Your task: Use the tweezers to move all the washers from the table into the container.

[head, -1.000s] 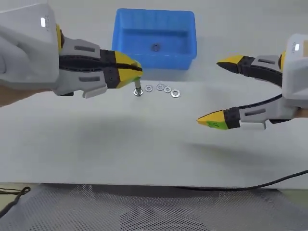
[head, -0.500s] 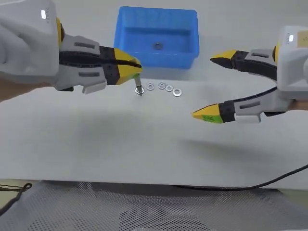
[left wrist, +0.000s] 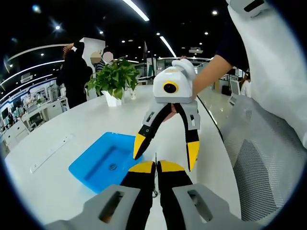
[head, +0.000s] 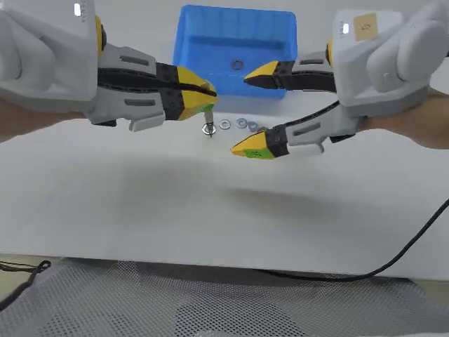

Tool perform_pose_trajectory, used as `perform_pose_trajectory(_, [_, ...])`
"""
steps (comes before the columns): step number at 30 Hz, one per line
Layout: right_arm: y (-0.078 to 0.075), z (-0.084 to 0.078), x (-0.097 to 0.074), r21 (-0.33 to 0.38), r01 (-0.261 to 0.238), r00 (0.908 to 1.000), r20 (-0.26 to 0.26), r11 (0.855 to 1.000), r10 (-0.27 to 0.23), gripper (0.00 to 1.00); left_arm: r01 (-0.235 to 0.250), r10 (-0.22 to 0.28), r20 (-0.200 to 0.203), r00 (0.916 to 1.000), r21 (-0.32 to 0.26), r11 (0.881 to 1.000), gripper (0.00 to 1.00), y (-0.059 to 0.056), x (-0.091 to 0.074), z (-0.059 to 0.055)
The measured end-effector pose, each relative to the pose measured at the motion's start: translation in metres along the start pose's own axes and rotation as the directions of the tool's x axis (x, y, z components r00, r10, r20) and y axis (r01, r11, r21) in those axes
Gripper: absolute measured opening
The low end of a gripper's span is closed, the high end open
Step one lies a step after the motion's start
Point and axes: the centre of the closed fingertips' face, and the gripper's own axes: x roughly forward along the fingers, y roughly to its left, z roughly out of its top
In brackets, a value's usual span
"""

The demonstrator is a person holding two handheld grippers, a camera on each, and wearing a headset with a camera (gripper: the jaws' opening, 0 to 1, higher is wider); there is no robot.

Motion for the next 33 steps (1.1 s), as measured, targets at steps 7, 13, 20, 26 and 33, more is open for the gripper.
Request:
perform_pose_trajectory(7, [0.003,-0.001,0.023,-0.025,-0.052,0.9986,-0.012,0.998,0.052,0.49,0.006,-0.006,0.003,1.0000,-0.011,1.000,0.05,-0.001,0.000,0.000])
perform_pose_trajectory(13, [0.001,-0.002,0.033,-0.045,-0.066,0.9975,-0.030,0.997,0.065,0.41,0.004,-0.004,0.003,1.0000,-0.015,1.000,0.05,0.001,-0.001,-0.001])
perform_pose_trajectory(20, [-0.001,-0.001,0.041,-0.042,-0.079,0.9966,-0.027,0.996,0.078,0.27,0.012,-0.012,0.006,0.9999,-0.022,1.000,0.05,0.000,0.000,0.000])
perform_pose_trajectory(26, [0.004,-0.003,0.045,-0.063,-0.114,0.9928,-0.046,0.992,0.111,0.17,0.023,-0.023,-0.002,0.9997,-0.009,1.000,0.05,-0.002,0.000,-0.001])
perform_pose_trajectory(33, [0.008,-0.008,0.045,-0.088,-0.136,0.9881,-0.084,0.987,0.129,0.12,0.027,-0.027,-0.006,0.9996,0.003,1.000,0.05,0.000,0.001,-0.002])
